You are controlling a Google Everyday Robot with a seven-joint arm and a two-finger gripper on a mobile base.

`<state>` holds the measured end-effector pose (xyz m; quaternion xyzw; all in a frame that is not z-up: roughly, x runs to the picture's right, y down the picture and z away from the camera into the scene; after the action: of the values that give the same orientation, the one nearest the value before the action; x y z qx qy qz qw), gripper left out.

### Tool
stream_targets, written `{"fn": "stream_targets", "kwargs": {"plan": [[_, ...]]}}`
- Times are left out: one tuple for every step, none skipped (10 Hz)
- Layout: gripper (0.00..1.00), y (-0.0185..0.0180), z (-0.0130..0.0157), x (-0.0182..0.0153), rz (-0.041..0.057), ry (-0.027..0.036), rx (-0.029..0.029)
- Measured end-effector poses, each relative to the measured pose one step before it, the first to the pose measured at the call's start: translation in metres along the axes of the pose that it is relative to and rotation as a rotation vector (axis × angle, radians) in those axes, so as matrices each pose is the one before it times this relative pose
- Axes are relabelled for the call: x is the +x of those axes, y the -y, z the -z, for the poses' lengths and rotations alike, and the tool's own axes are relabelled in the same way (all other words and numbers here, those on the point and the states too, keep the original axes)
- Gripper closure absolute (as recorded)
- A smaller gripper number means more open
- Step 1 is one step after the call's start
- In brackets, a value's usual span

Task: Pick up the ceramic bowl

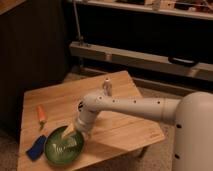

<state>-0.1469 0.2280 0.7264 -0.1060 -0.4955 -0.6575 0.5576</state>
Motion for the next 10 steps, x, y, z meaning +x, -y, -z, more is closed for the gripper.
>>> {"fn": "stream_targets", "kwargs": {"plan": [[0.2,0.00342,0.01211,-0.00428,0.04772,-0.01963,-0.02203],[0.2,0.00258,0.00666,-0.00388,0.02333,-0.02137,-0.01341],[0.2,0.003,0.00589,-0.00459,0.03168,-0.01886,-0.0068],[0.2,0.0022,0.00623,-0.00409,0.02831,-0.01302,-0.00029],[0.2,-0.00023,0.00025,-0.00041,0.00823,0.00257,-0.00072],[0.2,-0.00037,-0.00434,0.0007,0.00898,0.00551,0.00492],[0.2,-0.00342,-0.01101,0.00469,0.01034,-0.0005,0.01152],[0.2,-0.00443,-0.01028,0.00637,0.00771,-0.00657,0.01511],[0.2,-0.00193,-0.00548,0.00588,0.0066,-0.00764,0.01135],[0.2,-0.00123,-0.0049,0.00742,0.01183,-0.01235,0.01302]]}}
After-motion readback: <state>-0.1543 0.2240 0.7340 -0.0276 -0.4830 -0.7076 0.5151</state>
